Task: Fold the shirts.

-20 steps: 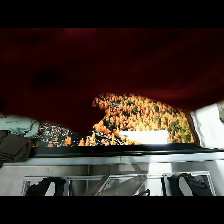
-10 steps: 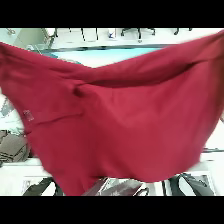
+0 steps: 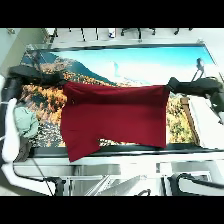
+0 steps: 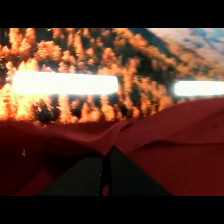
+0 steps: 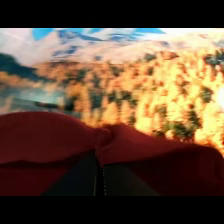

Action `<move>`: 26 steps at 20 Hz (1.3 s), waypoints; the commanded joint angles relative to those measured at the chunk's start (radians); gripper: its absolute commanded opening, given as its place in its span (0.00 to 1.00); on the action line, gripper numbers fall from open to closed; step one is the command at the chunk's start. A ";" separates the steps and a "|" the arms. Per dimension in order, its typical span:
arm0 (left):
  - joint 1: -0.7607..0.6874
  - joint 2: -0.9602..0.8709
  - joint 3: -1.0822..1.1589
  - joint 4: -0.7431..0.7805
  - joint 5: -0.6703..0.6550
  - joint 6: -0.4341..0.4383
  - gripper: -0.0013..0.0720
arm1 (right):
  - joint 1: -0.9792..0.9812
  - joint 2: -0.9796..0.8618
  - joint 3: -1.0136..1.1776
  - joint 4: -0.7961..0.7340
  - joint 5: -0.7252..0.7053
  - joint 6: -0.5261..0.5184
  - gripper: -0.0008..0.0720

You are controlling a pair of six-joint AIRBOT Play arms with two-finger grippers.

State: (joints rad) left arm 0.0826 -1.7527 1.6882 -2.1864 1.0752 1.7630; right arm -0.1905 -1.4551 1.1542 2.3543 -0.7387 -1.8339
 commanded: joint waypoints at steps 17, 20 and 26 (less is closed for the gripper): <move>0.051 -0.315 0.312 0.070 0.172 -0.046 0.04 | 0.023 -0.340 0.323 -0.303 -0.199 0.141 0.03; 0.033 -0.328 0.311 0.156 0.250 -0.063 0.04 | 0.028 -0.356 0.318 -0.320 -0.211 0.142 0.03; 0.015 -0.366 0.311 0.180 0.335 -0.066 0.04 | 0.027 -0.360 0.318 -0.347 -0.214 0.142 0.03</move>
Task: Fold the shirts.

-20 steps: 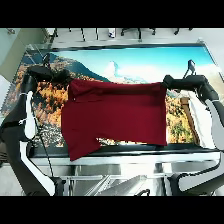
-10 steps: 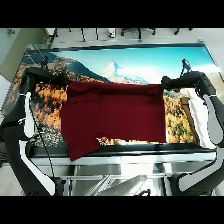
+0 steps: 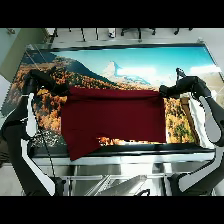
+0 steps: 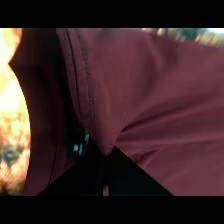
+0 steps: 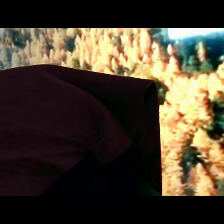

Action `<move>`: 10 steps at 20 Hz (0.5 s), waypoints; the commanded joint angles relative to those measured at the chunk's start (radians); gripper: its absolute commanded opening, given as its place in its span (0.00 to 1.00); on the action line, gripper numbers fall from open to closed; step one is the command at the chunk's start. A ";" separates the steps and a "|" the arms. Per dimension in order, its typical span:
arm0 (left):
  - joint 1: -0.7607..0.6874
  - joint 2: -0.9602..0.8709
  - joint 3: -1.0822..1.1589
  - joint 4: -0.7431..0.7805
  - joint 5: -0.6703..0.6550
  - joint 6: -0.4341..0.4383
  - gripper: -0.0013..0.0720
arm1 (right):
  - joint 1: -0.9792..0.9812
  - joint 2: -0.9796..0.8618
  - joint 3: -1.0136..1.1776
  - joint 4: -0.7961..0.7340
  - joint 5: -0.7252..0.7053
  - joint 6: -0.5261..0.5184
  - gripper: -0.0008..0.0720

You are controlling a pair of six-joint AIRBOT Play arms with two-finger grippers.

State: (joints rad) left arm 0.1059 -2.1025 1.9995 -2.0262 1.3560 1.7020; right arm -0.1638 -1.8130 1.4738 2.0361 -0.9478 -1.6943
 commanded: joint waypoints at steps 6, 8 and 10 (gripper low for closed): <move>-0.022 -0.042 0.000 0.056 0.058 -0.045 0.04 | -0.001 -0.011 -0.001 -0.046 -0.005 0.013 0.03; -0.022 -0.042 0.000 0.064 0.059 -0.050 0.04 | 0.000 -0.018 -0.001 -0.045 -0.005 0.012 0.03; -0.023 -0.042 0.000 0.060 0.060 -0.050 0.04 | 0.000 -0.021 -0.001 -0.043 -0.006 0.013 0.03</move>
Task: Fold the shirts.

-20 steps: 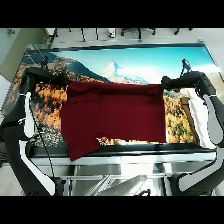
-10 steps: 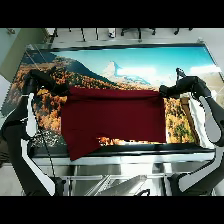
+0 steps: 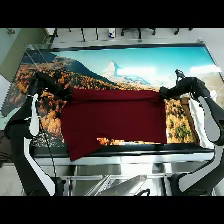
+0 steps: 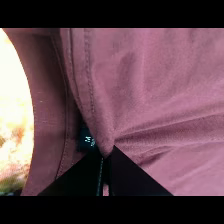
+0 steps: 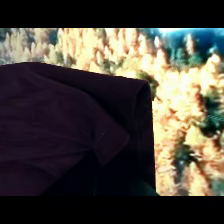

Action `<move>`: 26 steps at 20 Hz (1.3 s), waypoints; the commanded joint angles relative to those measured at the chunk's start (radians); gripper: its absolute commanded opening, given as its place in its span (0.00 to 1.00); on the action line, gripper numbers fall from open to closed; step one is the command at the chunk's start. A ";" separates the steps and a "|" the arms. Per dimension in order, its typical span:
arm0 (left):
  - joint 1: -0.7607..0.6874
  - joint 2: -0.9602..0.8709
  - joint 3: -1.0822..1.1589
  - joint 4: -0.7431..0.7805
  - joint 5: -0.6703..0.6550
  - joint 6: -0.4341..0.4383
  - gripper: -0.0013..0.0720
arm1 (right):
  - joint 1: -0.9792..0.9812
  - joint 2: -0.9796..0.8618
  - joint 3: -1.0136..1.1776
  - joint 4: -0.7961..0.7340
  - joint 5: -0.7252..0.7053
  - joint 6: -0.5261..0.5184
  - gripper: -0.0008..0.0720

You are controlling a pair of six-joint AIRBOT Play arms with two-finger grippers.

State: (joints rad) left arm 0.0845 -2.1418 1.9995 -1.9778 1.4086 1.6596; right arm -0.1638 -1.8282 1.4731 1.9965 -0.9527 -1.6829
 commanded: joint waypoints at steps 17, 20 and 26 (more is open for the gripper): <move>0.132 0.372 -0.255 0.002 0.236 -0.068 0.93 | -0.281 0.335 -0.212 -0.004 -0.500 -0.107 0.55; 0.169 0.549 -0.614 0.017 0.174 -0.051 0.93 | -0.370 0.409 -0.423 -0.003 -0.457 -0.136 0.81; 0.170 0.740 -1.138 0.008 0.004 -0.007 0.93 | -0.407 0.409 -0.649 0.151 -0.373 -0.309 0.80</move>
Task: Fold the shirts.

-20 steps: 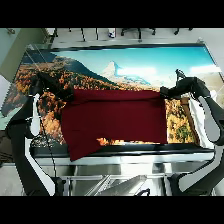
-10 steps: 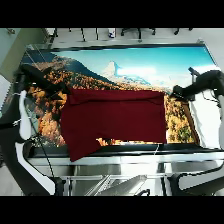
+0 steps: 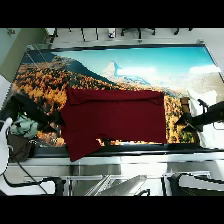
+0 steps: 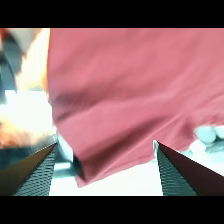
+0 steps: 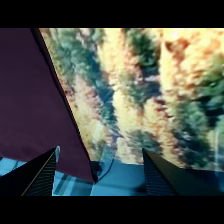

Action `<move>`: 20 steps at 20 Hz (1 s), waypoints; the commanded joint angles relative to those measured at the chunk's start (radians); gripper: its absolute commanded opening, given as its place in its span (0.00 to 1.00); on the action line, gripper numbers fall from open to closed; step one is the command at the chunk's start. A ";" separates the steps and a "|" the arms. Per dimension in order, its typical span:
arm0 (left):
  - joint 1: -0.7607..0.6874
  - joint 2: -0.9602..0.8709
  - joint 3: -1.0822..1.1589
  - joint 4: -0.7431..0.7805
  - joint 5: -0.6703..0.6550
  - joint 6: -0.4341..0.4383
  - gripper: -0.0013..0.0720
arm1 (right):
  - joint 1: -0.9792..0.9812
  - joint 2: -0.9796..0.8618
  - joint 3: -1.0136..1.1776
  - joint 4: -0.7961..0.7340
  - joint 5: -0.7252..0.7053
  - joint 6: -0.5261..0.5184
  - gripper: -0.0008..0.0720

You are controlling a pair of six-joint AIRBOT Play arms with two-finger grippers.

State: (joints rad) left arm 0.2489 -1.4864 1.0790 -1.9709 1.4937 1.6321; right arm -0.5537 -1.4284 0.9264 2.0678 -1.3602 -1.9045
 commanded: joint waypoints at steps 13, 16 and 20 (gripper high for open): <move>0.005 0.111 -0.428 -0.266 -0.277 0.138 0.66 | -0.003 -0.007 -0.240 0.179 0.111 -0.168 0.80; 0.005 0.111 -0.404 -0.282 -0.252 0.163 0.25 | 0.042 -0.016 -0.245 0.178 0.109 -0.168 0.80; 0.005 0.111 -0.341 -0.281 -0.155 0.187 0.05 | 0.072 -0.017 -0.245 0.179 0.106 -0.167 0.79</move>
State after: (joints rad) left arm 0.2531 -1.3758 0.7036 -2.2353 1.2774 1.7992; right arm -0.5007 -1.4429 0.6838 2.2513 -1.2587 -2.0697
